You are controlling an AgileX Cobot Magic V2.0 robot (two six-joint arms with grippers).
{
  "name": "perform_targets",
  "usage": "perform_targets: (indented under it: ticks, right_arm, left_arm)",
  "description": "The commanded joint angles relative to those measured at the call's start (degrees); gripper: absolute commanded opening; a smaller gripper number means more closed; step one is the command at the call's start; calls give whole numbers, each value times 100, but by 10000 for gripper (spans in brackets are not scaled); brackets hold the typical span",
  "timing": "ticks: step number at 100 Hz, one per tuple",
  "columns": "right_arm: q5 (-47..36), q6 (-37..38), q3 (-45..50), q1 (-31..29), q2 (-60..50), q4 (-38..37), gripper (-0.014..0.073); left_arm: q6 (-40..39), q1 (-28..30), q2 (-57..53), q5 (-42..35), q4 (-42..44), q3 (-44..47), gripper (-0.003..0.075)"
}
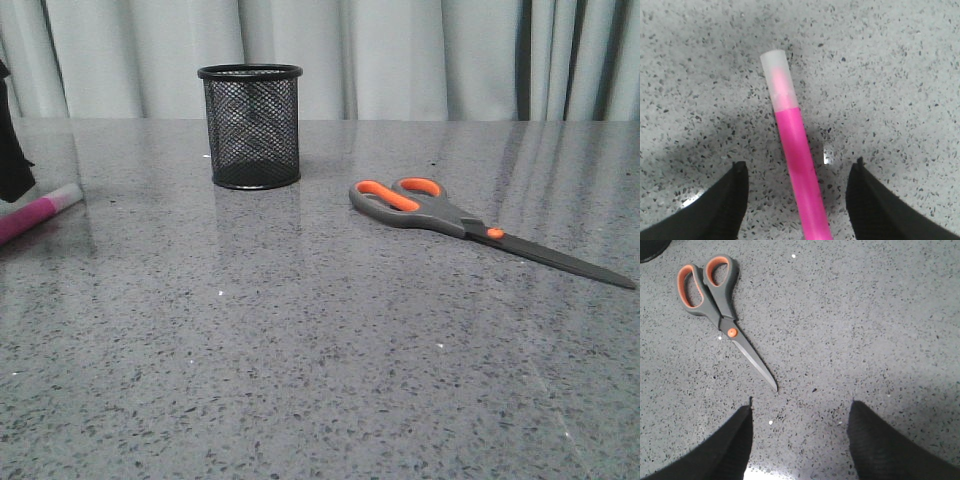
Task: Put pen and scissors into bin
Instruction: 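Lower the left gripper onto the pink highlighter and close on it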
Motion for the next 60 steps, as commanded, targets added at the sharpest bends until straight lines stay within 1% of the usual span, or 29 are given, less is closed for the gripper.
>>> perform_targets:
  ticks: [1, 60]
  right_arm:
    - [-371, -62, -187, -8, 21, 22, 379]
    - [-356, -62, -187, -8, 21, 22, 379]
  left_arm:
    - [-71, -59, -172, -191, -200, -182, 398]
    - [-60, -70, 385, -191, -306, -182, 398]
